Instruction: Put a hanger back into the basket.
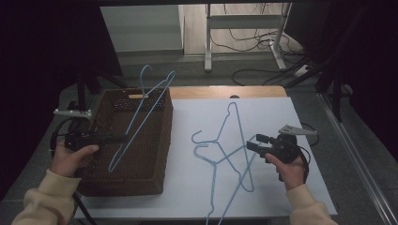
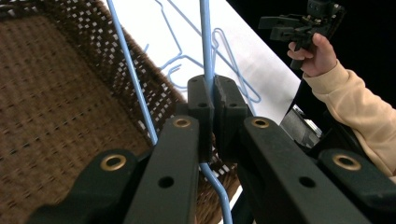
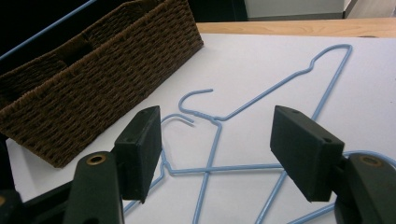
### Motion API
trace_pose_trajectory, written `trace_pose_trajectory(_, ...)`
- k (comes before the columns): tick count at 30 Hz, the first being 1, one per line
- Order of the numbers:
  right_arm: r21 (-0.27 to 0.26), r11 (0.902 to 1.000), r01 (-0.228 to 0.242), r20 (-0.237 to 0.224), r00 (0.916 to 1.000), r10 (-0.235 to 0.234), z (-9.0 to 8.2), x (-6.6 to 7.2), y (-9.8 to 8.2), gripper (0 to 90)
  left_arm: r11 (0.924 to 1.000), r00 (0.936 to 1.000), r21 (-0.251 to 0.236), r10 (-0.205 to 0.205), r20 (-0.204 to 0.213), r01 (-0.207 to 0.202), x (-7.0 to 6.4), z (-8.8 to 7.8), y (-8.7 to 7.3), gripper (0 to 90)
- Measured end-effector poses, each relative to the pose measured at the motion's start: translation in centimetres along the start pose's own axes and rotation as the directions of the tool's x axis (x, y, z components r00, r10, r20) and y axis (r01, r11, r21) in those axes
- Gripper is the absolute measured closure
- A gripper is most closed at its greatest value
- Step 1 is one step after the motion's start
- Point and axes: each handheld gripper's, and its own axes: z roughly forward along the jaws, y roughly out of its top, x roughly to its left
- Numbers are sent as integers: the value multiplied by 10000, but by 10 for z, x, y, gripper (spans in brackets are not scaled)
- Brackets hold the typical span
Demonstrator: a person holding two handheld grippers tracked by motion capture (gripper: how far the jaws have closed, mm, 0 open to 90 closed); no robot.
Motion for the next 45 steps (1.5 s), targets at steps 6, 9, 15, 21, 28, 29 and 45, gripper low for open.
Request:
trace_pose_trajectory(6, 18, 10000, -9, 12, 10000, 9, 1, 0, 0, 343, 9997, 9999, 205, -124, -86, 126, 16, -8, -11, 865)
trace_pose_trajectory(9, 43, 10000, -2, 23, 10000, 2, 2, 0, 0, 343, 9990, 9997, 377, -222, -136, 227, 24, -9, -16, 865)
trace_pose_trajectory(15, 66, 10000, -9, 28, 10000, 9, 2, 0, -1, 342, 9963, 9989, 739, -438, -137, 447, 39, -6, -24, 865)
trace_pose_trajectory(21, 59, 10000, -22, 37, 10000, 21, 2, -1, -1, 342, 9956, 9989, 809, -460, -86, 465, 46, -9, -29, 865)
trace_pose_trajectory(28, 81, 10000, -28, 34, 10000, 27, 2, -1, -1, 342, 9920, 9977, 1067, -670, -91, 676, 56, -6, -35, 863)
trace_pose_trajectory(29, 79, 10000, -29, 33, 10000, 29, 3, -1, -1, 342, 9896, 9972, 1231, -722, -200, 741, 60, -3, -36, 864)
trace_pose_trajectory(45, 90, 10000, -35, 35, 10000, 35, 3, -1, -1, 342, 9684, 9482, 1411, -1616, -2736, 2057, 85, 1, -46, 852)
